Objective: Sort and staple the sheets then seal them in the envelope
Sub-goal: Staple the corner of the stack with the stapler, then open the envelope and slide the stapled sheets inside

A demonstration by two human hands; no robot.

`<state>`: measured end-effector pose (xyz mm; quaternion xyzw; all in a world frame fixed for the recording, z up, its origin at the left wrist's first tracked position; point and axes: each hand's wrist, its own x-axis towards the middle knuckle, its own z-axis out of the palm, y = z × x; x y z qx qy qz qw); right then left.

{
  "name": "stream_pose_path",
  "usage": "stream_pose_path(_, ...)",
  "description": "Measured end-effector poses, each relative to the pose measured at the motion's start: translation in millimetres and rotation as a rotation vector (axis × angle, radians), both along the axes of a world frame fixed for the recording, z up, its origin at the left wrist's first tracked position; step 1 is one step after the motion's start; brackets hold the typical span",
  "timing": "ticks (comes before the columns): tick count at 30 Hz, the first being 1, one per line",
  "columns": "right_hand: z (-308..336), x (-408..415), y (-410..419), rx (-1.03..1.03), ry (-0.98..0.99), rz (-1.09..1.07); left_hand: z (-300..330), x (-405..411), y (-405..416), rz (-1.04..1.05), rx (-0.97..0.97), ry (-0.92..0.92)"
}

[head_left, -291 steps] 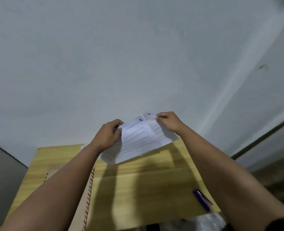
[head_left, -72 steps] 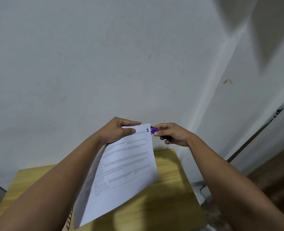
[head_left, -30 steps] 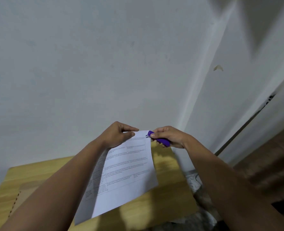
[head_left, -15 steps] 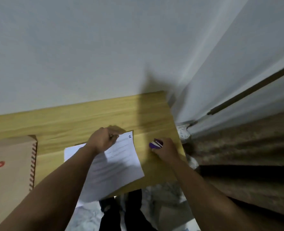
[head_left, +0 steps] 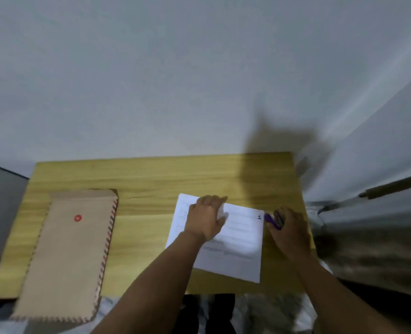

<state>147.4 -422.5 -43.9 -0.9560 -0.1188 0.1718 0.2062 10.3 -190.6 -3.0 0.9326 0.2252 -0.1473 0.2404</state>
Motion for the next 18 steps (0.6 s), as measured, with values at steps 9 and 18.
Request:
stream_pose_path(9, 29, -33, 53, -0.151, -0.109, 0.142, 36, -179, 65, 0.361, 0.013, 0.217)
stream_pose_path(18, 69, -116, 198, -0.077, -0.040, 0.356, 51, -281, 196, 0.486, 0.078, 0.146)
